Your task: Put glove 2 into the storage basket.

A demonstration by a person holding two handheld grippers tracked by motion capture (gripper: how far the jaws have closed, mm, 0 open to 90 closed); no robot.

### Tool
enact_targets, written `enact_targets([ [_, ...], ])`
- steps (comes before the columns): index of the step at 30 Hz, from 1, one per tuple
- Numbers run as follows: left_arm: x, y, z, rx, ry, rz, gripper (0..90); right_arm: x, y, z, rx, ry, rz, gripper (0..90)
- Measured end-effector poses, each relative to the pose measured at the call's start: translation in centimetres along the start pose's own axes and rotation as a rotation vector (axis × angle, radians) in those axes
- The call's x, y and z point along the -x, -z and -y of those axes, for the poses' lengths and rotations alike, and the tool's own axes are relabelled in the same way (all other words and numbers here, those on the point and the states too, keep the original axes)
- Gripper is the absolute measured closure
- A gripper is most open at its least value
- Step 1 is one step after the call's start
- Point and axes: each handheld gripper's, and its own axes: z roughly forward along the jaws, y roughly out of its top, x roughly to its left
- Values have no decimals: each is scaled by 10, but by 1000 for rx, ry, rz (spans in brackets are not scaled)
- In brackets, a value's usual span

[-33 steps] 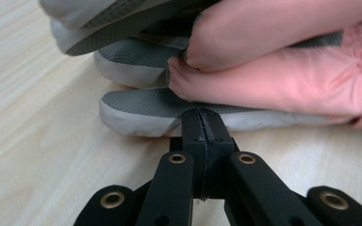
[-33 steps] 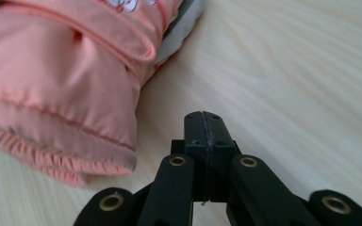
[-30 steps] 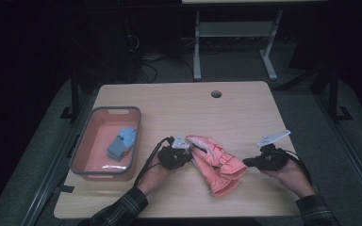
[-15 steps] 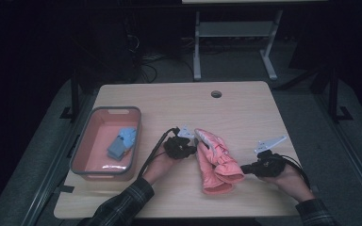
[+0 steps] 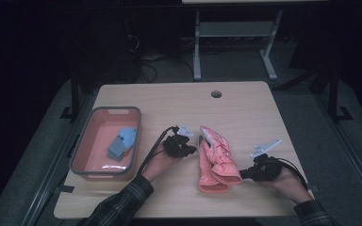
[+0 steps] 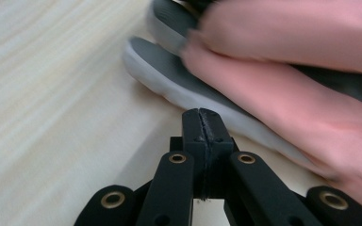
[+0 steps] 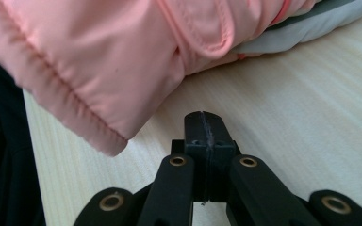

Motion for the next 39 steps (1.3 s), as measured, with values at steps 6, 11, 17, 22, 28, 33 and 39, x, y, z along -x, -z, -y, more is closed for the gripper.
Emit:
enact_targets([
  [6,29,16,11,6,-59,26,894,-5,0,5,-4,7,-26,896],
  [11,45,25,17,49,-70,70,895,-10,0,4,-4,24,-36,897],
  [17,63,31,3,86,-116,115,895,-15,2,0,7,36,-44,896],
  [22,73,27,-3,73,-148,134,895,-14,3,0,23,37,-55,897],
  [28,78,24,-7,85,-149,147,895,-15,7,-1,51,35,-67,898],
  [33,75,29,-8,97,-145,146,895,-15,11,-4,97,35,-89,898],
  [39,70,37,-4,98,-132,133,894,-20,12,-11,118,49,-89,898],
])
